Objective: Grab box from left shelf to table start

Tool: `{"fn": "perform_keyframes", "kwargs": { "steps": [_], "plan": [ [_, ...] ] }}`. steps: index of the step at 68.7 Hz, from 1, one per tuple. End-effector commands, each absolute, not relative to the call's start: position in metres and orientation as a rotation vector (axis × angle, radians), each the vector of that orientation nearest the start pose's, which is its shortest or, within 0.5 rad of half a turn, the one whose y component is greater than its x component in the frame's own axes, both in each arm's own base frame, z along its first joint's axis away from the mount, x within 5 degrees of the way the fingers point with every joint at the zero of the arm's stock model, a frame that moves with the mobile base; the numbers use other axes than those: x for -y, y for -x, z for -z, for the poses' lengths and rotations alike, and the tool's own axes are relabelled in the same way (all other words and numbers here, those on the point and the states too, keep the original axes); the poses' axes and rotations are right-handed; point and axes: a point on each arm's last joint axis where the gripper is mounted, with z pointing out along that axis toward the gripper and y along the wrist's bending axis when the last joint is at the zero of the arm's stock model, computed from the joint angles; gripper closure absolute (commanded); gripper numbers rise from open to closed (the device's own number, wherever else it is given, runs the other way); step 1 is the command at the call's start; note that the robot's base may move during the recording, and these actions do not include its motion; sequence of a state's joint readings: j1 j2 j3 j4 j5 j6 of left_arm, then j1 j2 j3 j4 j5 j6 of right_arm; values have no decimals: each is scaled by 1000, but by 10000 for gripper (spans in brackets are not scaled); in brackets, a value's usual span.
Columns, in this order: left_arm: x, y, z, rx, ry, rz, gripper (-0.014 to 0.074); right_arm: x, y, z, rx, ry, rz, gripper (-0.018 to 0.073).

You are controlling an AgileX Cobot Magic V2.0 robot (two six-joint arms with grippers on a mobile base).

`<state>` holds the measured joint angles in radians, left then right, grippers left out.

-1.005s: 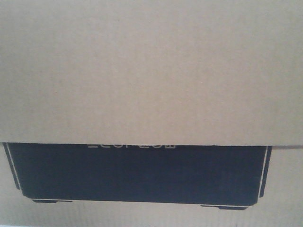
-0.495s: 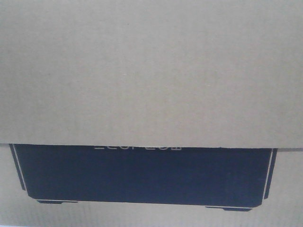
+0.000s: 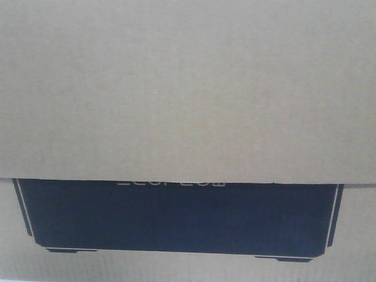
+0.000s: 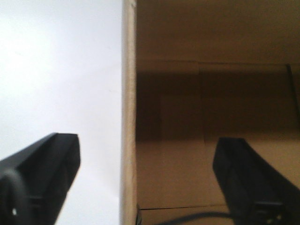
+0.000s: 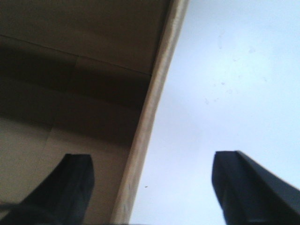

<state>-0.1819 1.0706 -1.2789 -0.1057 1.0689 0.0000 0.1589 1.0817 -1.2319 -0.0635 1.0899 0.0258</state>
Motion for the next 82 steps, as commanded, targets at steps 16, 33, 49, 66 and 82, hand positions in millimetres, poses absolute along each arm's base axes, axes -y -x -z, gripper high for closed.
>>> {"fn": "perform_keyframes", "kwargs": {
  "steps": [16, 33, 49, 66, 82],
  "plan": [
    [21, -91, -427, -2051, -196, 168, 516, -12, -121, -428, -2149, 145, 2, 433],
    [3, -30, -369, -1858, -182, 87, 694, -4, -72, -379, -1969, 146, 1, 502],
    [-1, -6, -318, -1703, -170, 91, 696, 0, -38, -327, -1776, 143, -17, 502],
    [0, -14, -289, -1671, -171, 92, 696, 1, -22, -293, -1572, 138, -30, 502],
    [1, -16, -286, -1671, -171, 92, 696, 0, -26, -288, -1538, 143, -30, 502]
  ]
}}
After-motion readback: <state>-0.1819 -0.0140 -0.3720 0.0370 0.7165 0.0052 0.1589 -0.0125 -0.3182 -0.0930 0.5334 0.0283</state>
